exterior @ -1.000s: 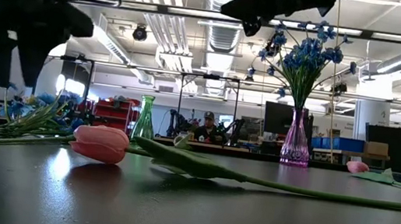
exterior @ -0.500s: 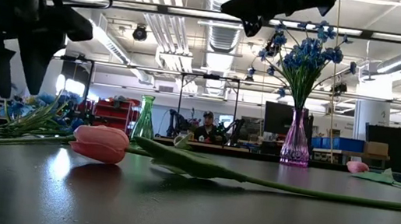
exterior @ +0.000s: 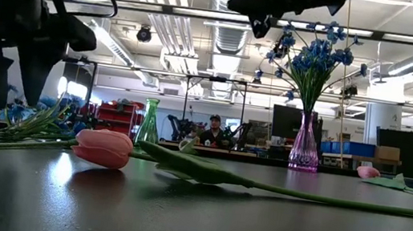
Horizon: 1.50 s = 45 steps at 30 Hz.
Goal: Sort flowers into vase by color
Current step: Put the blue flowers into the violet vase
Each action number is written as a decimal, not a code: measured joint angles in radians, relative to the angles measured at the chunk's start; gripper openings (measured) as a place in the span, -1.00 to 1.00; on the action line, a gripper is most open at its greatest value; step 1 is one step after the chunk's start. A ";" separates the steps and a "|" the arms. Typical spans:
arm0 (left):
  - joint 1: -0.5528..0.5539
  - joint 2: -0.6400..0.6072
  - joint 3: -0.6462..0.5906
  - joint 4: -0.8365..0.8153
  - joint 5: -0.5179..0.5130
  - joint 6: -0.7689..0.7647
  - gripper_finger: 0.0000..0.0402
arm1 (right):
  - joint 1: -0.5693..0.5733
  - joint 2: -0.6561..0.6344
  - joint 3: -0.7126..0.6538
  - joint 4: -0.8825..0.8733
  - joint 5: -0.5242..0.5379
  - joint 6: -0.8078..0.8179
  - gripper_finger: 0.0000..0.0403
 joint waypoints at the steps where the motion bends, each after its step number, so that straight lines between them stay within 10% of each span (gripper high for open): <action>1: 0.001 0.003 0.000 -0.001 -0.002 -0.001 -0.14 | 0.000 -0.004 0.000 0.000 0.000 0.000 -0.95; 28: 0.029 0.125 -0.131 0.141 -0.130 -0.127 -0.44 | 0.000 -0.035 0.001 0.052 0.030 0.050 -0.95; 35: 0.035 0.075 -0.104 0.158 -0.202 0.060 -0.95 | 0.000 -0.040 0.008 0.048 0.029 0.111 -0.95; 45: 0.102 -0.083 0.027 0.152 -0.290 0.481 -0.98 | -0.002 -0.078 0.062 -0.022 0.073 0.110 -0.95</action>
